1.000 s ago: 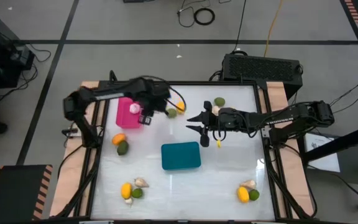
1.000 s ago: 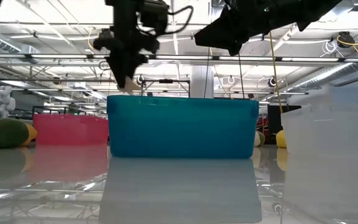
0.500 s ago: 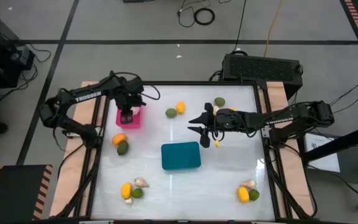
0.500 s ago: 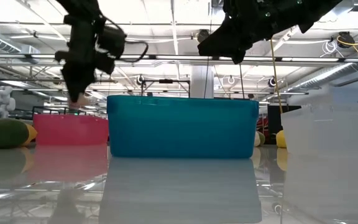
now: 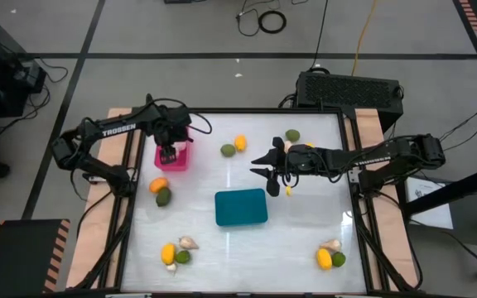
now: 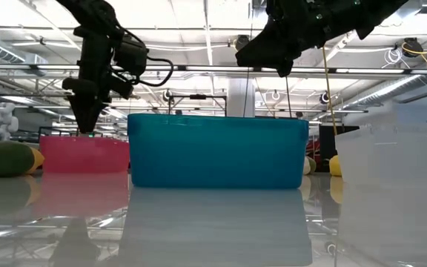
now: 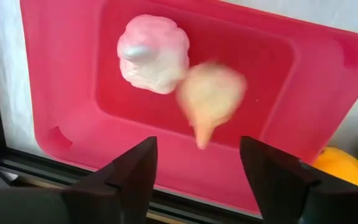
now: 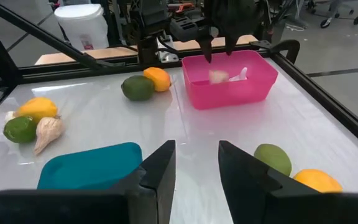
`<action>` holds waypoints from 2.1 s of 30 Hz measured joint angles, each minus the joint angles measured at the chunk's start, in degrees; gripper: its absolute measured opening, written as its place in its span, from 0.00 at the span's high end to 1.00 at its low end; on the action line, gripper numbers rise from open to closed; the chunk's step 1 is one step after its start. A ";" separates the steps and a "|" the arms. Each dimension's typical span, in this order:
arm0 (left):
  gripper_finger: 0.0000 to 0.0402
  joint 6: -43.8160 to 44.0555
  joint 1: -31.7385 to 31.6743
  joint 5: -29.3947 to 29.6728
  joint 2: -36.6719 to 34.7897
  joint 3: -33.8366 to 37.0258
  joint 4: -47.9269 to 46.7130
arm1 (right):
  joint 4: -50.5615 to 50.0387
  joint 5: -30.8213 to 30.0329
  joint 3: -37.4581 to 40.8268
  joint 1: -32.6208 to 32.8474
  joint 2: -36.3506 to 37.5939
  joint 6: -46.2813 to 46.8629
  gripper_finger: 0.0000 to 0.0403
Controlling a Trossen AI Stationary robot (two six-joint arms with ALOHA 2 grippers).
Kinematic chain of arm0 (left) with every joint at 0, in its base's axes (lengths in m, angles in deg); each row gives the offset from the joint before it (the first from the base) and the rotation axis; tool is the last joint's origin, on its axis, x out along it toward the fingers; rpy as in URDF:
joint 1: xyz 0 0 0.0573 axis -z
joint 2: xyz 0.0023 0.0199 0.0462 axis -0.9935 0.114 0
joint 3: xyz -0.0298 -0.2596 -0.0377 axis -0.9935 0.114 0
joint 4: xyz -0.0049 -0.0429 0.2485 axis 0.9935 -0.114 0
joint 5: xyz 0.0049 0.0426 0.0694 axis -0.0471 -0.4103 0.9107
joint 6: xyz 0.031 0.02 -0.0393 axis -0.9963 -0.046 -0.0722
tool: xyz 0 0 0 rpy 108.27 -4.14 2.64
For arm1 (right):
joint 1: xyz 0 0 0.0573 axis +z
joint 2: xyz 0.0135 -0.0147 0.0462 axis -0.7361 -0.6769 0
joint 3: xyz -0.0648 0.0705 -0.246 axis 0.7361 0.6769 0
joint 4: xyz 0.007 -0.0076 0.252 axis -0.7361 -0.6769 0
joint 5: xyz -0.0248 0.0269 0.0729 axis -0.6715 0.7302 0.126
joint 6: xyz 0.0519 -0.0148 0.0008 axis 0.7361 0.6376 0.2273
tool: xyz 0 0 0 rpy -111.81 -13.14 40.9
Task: Sort produce into baskets
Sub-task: Put the garlic into the pink bin
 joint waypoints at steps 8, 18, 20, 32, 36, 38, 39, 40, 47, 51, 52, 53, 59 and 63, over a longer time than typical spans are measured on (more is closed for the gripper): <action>0.34 5.69 0.11 -2.07 0.00 0.00 -0.20 | -2.91 -1.59 0.00 0.01 0.00 0.72 0.72; 0.34 13.87 6.68 -9.02 -1.24 0.00 0.18 | -18.55 -17.44 0.05 -3.16 0.95 9.18 0.72; 0.34 13.97 9.28 -9.03 -2.62 0.00 0.56 | -23.61 -12.63 -1.20 -3.98 1.88 10.89 0.72; 0.34 13.80 19.69 -11.36 -25.66 15.18 38.30 | -42.73 -6.02 -8.28 -16.57 2.09 13.26 0.72; 0.34 14.99 19.98 -13.67 -32.64 24.66 55.75 | -46.82 -4.07 -8.28 -23.42 2.09 13.67 0.71; 0.34 14.99 20.04 -14.14 -34.90 28.07 63.00 | -47.23 -3.98 -8.28 -25.69 2.08 14.79 0.68; 0.34 14.99 20.04 -14.46 -35.65 29.16 65.70 | -46.83 -3.77 -8.28 -26.53 1.90 15.63 0.66; 0.34 14.99 20.04 -14.66 -36.27 30.02 66.74 | -46.24 -3.54 -8.28 -27.24 1.64 16.81 0.64; 0.34 14.68 20.02 -17.15 -36.80 30.75 67.10 | -46.43 -3.96 -8.28 -30.06 -1.37 31.60 0.48; 0.34 12.28 20.01 -18.25 -36.54 30.75 67.47 | -46.63 -4.01 -8.28 -29.89 -4.80 37.34 0.45; 0.34 11.96 20.00 -18.29 -36.54 30.75 67.56 | -46.60 -4.00 -8.28 -29.79 -5.91 38.35 0.45; 0.34 11.81 20.00 -18.42 -36.54 30.75 67.51 | -46.58 -3.99 -8.28 -29.67 -6.97 39.15 0.45; 0.34 10.70 20.00 -23.89 -36.54 30.75 67.15 | -43.42 -3.98 -8.28 -28.91 -12.89 42.97 0.47; 0.34 10.42 20.00 -25.72 -36.54 30.75 66.91 | -43.27 -3.96 -8.28 -28.30 -14.86 44.27 0.48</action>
